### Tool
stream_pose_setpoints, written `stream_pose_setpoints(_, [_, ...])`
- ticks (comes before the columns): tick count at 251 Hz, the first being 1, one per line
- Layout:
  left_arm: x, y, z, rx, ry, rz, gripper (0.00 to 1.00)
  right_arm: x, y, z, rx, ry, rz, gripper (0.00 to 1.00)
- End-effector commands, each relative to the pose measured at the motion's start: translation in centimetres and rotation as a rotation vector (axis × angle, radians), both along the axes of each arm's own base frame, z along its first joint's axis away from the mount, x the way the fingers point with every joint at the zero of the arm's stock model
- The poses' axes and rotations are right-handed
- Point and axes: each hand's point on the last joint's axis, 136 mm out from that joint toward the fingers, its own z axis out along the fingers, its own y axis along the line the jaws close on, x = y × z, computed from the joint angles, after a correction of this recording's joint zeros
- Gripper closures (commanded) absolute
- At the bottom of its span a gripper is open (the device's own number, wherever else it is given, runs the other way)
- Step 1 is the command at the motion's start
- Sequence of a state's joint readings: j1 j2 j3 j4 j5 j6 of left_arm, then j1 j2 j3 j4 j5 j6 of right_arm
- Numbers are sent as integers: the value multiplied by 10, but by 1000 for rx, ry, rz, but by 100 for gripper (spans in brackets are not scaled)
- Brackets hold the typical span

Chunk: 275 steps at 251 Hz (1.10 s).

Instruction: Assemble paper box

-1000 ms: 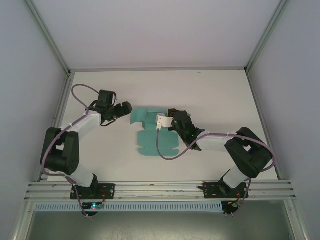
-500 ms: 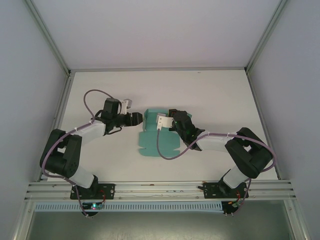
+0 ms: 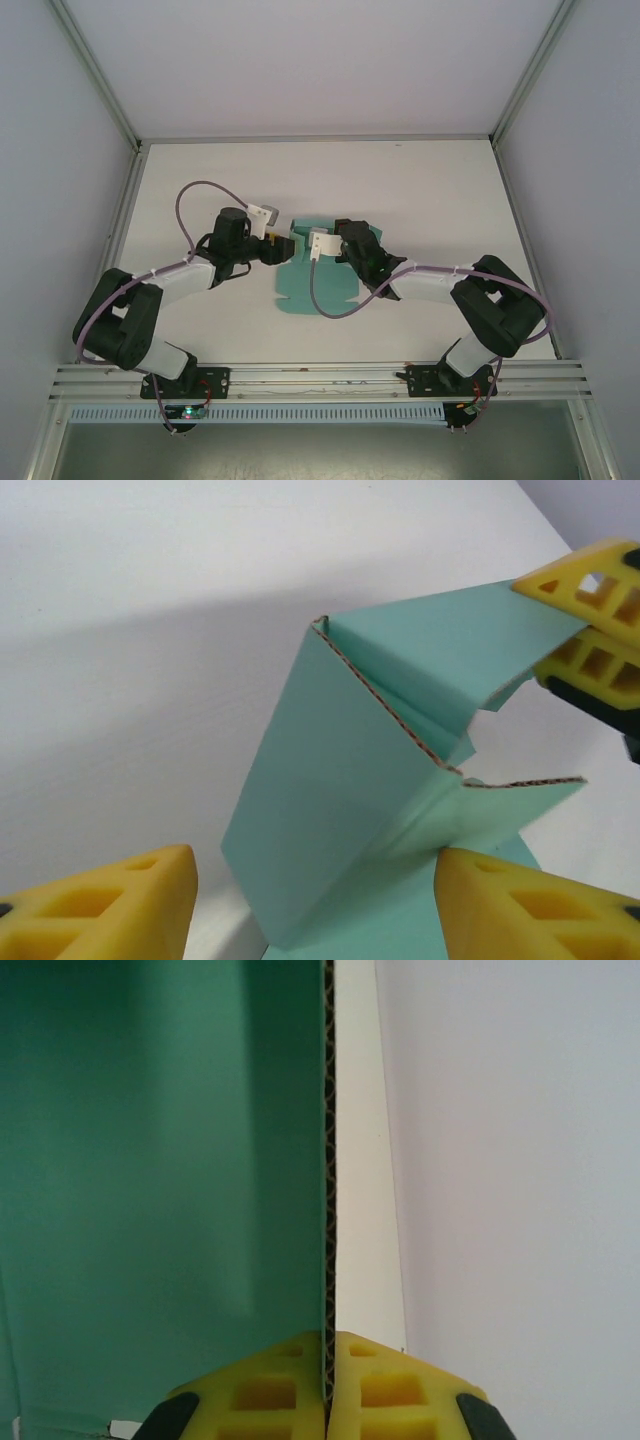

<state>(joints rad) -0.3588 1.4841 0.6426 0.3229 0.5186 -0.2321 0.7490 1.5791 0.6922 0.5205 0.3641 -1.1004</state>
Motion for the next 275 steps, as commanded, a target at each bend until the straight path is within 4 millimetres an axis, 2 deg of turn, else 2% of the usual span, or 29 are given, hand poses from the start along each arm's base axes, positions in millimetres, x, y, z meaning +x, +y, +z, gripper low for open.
stream_pose_setpoints(1, [18, -5, 3, 67, -110, 9, 39, 0, 5, 8, -13, -19, -7, 100])
stream_pose_setpoints(41, [13, -11, -10, 100, -154, 15, 39, -5, 0, 1, -49, -38, -38, 100])
stream_pose_setpoints(82, [3, -6, -24, 137, -143, 28, 40, -13, -8, -4, -78, -66, -87, 100])
stream_pose_setpoints(129, [-7, -9, -13, 93, -187, -2, 40, -21, -10, -9, -92, -66, -106, 100])
stream_pose_setpoints(166, [-4, -11, -7, 85, -225, -13, 38, -24, -8, -9, -83, -58, -103, 100])
stream_pose_setpoints(229, [-1, -34, -9, 80, -214, -113, 32, -23, -7, -13, -84, -37, -123, 100])
stream_pose_setpoints(252, [7, -34, -12, 94, -226, -80, 35, -23, -5, -11, -60, -27, -124, 100])
stream_pose_setpoints(275, [15, -34, -16, 101, -223, -53, 38, -30, -4, -18, -59, 12, -98, 100])
